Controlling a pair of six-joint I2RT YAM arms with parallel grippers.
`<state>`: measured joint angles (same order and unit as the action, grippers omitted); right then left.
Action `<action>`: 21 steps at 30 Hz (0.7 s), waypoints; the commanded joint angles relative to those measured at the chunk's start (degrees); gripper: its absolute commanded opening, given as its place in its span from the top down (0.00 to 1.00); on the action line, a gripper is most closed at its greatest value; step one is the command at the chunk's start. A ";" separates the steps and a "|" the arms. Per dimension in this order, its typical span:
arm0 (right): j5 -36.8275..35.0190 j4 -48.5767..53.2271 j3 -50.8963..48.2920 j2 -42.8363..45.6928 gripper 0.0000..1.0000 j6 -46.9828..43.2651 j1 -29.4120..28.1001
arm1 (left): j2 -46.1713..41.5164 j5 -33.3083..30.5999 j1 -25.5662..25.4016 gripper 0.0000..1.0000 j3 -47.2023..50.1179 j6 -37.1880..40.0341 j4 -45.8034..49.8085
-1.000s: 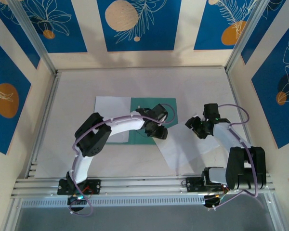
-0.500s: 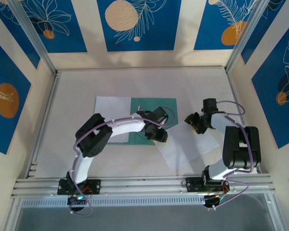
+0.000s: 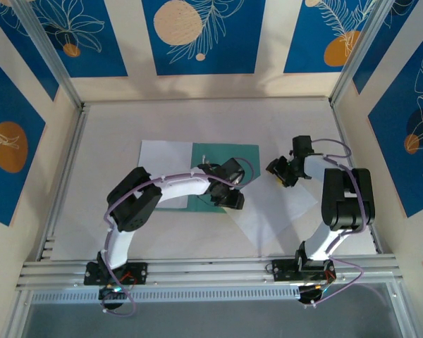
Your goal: Put the files into the folder
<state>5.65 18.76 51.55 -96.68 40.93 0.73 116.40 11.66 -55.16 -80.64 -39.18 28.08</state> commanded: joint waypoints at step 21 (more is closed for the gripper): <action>1.47 8.67 15.86 -4.88 0.51 -2.29 -9.92 | -9.08 -2.65 -3.73 0.52 0.20 -0.99 6.10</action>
<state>5.43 23.79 66.43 -104.51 39.62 -9.15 109.71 11.40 -58.67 -78.50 -41.50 31.24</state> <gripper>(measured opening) 0.489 0.481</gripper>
